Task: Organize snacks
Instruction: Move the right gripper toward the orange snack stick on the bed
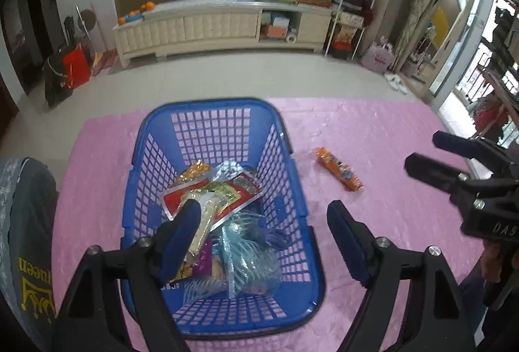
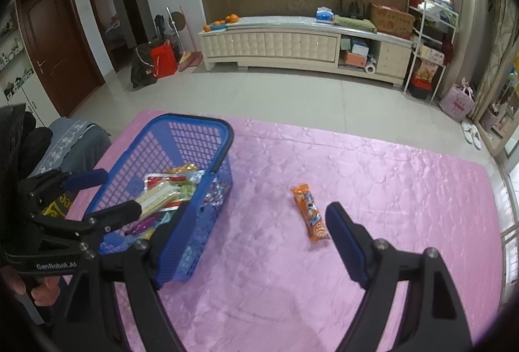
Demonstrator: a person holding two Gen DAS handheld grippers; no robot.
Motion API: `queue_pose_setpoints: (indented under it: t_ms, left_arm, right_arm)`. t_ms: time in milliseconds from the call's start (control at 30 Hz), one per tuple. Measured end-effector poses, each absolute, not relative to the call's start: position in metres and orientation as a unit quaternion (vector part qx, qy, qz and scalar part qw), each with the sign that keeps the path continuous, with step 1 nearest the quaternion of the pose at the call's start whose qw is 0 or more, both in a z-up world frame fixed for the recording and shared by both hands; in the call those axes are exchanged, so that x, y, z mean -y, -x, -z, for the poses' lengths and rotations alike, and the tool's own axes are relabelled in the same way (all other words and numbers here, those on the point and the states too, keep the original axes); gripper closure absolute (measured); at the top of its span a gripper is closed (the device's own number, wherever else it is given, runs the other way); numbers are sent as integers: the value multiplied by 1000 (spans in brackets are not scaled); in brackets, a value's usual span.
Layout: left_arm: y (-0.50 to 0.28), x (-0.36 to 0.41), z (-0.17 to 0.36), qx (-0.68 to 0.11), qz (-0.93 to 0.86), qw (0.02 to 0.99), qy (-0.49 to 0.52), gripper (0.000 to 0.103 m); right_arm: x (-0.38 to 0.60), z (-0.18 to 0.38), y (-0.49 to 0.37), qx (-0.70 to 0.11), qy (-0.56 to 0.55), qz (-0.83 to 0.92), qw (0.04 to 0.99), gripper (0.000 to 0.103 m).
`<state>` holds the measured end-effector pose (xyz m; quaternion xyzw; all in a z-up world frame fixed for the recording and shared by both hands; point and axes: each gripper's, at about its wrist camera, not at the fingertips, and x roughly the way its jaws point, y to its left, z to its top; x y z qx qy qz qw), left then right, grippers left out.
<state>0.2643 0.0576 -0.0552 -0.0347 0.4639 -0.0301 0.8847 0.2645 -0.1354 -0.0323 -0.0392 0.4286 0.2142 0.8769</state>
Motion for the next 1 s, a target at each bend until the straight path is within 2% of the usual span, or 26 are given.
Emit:
queue_pose_setpoints:
  t_ms: [100, 167, 233, 267, 300, 400, 467, 1000]
  left_arm:
    - [-278, -61, 66, -477, 18, 878, 30, 24]
    - [-288, -66, 73, -487, 11, 873, 36, 17]
    - [-296, -71, 77, -489, 3, 871, 45, 16]
    - [-302, -75, 81, -492, -1, 869, 53, 11]
    - [-305, -78, 85, -496, -3, 867, 58, 0]
    - [-319, -81, 100, -518, -1, 854, 56, 0]
    - [-325, -81, 107, -526, -4, 849, 48, 0]
    - [-355, -84, 138, -567, -23, 823, 38, 0]
  right_arm:
    - [141, 45, -282, -447, 33, -212, 868, 18]
    - [143, 56, -294, -462, 38, -205, 862, 18]
    - [145, 67, -302, -469, 39, -198, 860, 18]
    - [146, 73, -306, -471, 42, -194, 860, 18]
    - [146, 80, -311, -475, 46, -191, 858, 16]
    - [148, 99, -322, -491, 47, -187, 850, 7]
    - [149, 112, -328, -498, 49, -183, 846, 4]
    - [148, 187, -361, -533, 66, -178, 825, 4]
